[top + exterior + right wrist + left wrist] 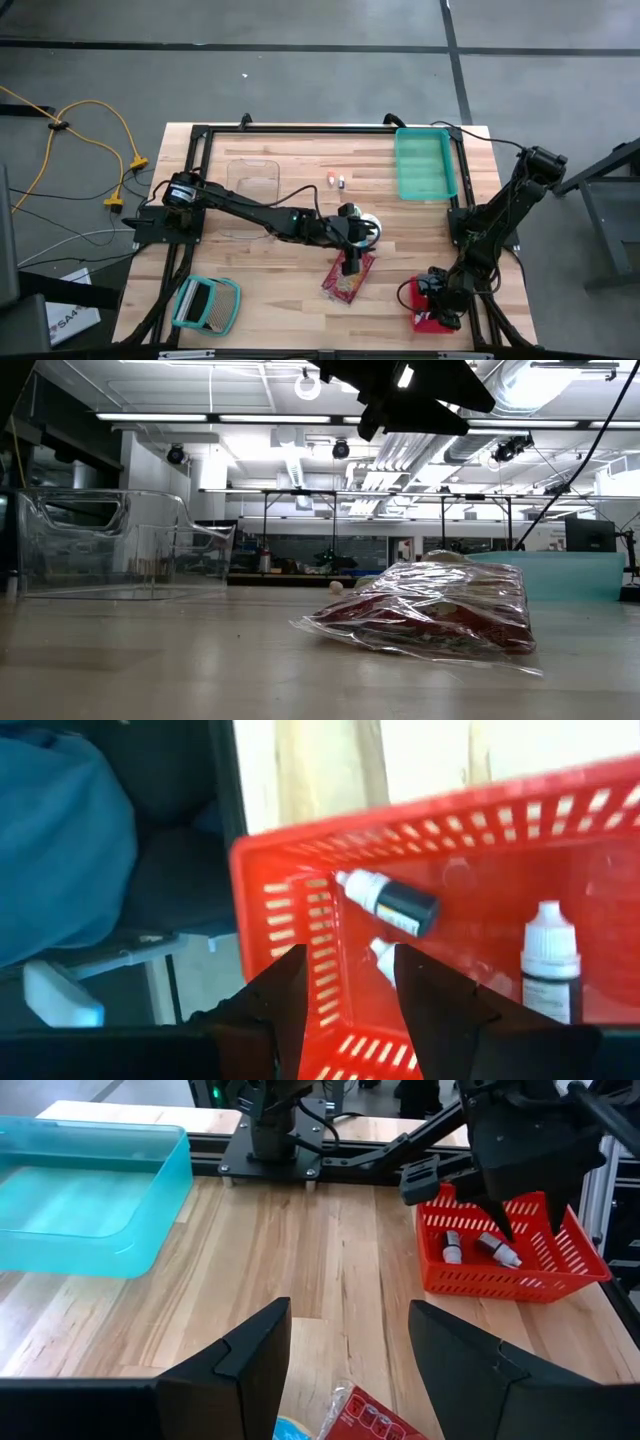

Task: Pick & Place Food Item
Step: Put the dark red food coloring bottle into the red bin

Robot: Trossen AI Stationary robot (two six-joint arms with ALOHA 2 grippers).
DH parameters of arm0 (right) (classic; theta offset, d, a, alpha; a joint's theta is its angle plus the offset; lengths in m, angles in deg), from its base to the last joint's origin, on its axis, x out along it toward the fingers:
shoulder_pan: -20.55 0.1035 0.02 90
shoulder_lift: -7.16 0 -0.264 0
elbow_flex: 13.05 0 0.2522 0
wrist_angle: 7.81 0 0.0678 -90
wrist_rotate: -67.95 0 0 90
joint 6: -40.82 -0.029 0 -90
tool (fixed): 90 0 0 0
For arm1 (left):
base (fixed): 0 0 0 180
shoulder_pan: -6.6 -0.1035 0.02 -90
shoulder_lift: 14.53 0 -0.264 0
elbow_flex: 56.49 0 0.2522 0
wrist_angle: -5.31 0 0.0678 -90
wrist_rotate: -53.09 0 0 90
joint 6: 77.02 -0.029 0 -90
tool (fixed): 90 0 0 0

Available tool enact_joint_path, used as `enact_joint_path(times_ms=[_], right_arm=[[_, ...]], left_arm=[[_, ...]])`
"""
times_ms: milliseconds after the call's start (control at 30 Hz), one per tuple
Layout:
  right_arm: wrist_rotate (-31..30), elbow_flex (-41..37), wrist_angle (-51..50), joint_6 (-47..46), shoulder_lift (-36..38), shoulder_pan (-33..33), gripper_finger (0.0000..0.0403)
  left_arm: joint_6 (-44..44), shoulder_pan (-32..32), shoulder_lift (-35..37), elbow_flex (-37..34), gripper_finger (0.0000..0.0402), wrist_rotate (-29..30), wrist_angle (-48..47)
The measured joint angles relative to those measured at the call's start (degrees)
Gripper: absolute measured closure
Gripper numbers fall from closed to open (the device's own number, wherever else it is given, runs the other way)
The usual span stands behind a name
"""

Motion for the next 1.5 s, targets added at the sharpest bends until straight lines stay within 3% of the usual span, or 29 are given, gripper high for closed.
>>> enact_joint_path(times_ms=[200, 433, 600, 867, 1200, 1400, 1500], right_arm=[[4.42, 0.00, -1.65, 4.34, 6.10, -5.74, 0.0264], [3.48, 0.02, -10.49, 11.99, 16.92, -14.77, 0.0265], [-0.81, 0.02, -15.53, 19.01, 21.95, -20.99, 0.0265], [-5.86, 0.02, -15.17, 31.45, 24.35, -29.80, 0.0265], [-19.39, 0.02, -14.65, 40.71, 24.33, -37.77, 0.0265], [-25.02, 0.02, -14.60, 40.31, 24.33, -43.80, 0.0265], [-24.46, 0.02, -14.48, 40.38, 24.33, -48.35, 0.0265]], left_arm=[[-0.12, 0.00, 0.00, 0.00, 0.0207, 0.00, -0.02], [-1.73, 0.00, 0.00, 0.00, 0.0207, 0.00, -0.17], [-1.75, 0.00, 0.00, 0.00, 0.0207, 0.00, -0.20], [-1.75, 0.00, 0.00, 0.00, 0.0207, 0.00, -0.22], [-1.76, 0.00, 0.00, 0.00, 0.0207, 0.00, -0.24], [-1.76, 0.00, 0.00, 0.00, 0.0207, 0.00, -0.24], [-1.75, 0.00, 0.00, 0.00, 0.0207, 0.00, -0.27]])
